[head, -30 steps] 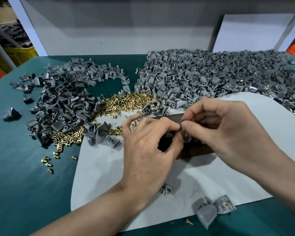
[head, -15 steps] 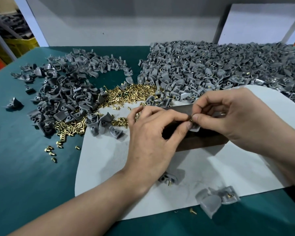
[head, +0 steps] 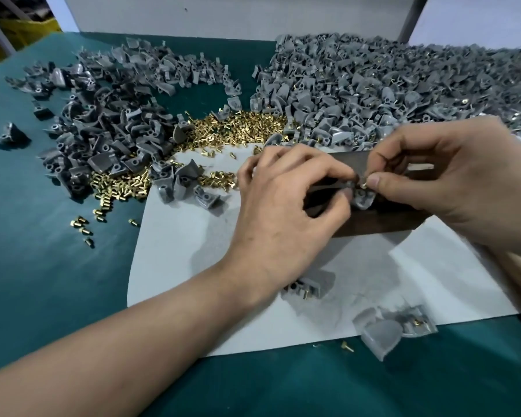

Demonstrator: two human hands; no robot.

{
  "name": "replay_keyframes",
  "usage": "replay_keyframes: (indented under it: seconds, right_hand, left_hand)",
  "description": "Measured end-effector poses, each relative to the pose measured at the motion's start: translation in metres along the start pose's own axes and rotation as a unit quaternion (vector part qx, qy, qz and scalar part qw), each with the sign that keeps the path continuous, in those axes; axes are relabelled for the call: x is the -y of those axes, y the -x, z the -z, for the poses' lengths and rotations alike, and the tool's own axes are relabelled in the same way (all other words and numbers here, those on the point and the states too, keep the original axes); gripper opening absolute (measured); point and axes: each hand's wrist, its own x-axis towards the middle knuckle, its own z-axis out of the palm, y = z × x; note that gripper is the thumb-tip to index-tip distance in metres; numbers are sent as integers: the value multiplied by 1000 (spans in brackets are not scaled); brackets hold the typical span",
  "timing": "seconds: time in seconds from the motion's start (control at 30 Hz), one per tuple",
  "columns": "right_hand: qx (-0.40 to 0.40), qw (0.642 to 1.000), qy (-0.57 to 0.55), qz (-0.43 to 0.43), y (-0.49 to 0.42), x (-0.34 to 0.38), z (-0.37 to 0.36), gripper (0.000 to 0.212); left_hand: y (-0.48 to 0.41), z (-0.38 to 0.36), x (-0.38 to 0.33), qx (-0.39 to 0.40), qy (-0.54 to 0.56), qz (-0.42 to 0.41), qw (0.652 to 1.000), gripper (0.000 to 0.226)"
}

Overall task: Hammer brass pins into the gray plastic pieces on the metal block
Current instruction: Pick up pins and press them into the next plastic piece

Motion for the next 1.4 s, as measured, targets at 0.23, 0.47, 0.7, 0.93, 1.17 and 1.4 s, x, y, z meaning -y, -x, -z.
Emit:
replay_keyframes:
  seconds: [0.23,0.47,0.7,0.93,1.17,1.4]
  right_hand:
    - [-3,999,41,6,-1,-3,-2,10]
    - [-29,998,48,5,0,-2,-6,11]
    - [-5,997,-57,-46,-3,0,-5,4]
    - [34,989,-114,-89,-6,2,-1,24]
    - [54,980,-139,-128,-10,5,0,18]
    - [62,982,-120,-134,-12,5,1,6]
  left_hand:
    - [-1,0,1,6,44,21,999,4]
    - [-2,0,1,23,97,53,994,4]
    - [-3,0,3,44,168,108,979,4]
    - [-5,1,3,48,182,137,972,5]
    - [-5,1,4,42,182,136,973,6]
    - [-5,1,3,42,186,137,972,7]
